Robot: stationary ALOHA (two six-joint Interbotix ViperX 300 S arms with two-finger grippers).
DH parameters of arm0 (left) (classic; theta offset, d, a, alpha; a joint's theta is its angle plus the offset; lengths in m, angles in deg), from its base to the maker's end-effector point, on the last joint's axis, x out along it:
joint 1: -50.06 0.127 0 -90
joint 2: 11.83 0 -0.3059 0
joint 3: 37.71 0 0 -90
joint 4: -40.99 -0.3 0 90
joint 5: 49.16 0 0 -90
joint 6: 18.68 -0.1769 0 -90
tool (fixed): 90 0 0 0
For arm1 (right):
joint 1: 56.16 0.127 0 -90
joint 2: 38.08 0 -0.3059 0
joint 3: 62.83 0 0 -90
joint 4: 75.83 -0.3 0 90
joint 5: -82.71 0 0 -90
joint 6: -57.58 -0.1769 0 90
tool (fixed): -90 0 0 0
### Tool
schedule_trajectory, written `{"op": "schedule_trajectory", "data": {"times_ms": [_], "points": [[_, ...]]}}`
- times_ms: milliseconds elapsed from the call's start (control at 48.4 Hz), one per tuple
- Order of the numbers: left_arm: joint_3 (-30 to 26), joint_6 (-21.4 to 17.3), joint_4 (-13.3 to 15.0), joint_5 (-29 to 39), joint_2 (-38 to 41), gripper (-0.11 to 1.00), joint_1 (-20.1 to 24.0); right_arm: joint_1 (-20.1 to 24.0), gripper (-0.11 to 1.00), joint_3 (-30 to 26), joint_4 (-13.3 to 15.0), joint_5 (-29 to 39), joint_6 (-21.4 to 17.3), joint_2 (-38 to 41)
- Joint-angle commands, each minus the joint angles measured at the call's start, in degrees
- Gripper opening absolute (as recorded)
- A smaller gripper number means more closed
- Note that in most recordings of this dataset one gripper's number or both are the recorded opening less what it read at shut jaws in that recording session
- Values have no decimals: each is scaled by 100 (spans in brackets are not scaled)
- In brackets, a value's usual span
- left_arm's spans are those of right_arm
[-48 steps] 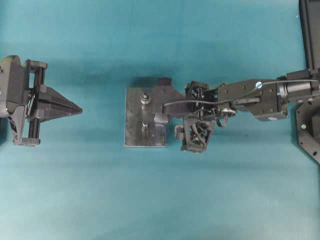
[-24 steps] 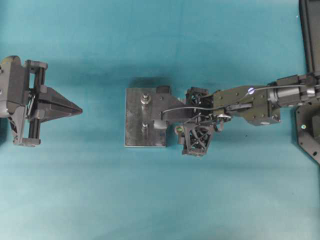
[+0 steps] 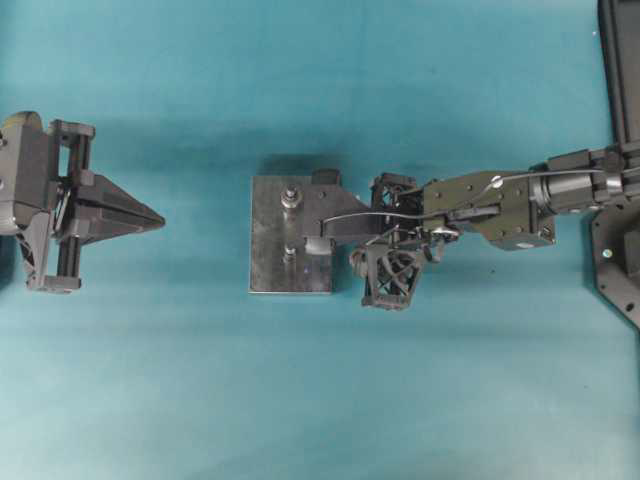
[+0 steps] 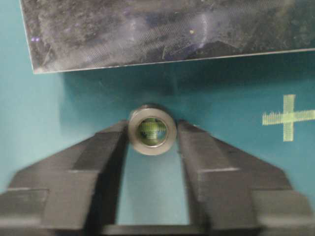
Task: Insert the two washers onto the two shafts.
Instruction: 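Close the right gripper on the lower washer and lift it, then carry the held washer over the lower shaft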
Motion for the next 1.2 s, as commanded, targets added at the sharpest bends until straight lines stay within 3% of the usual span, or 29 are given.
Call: {"op": "schedule_trajectory", "data": {"times_ms": [0,206,413,764,1177], "points": [[-105,9,-18,-53,0,0,-9,35,32,-44,9,26,-105,-123],[-105,9,-18,-53,9,0,-9,35,32,-158,35,229,-114,-448],[-105,9,-18,-79,18,0,-9,44,32,-686,114,729,-114,-738],[-88,9,-18,-185,18,0,-9,70,32,-1494,193,826,-53,-457],[-79,9,-18,-185,-26,0,-9,105,32,-1846,237,826,-18,-105]]}}
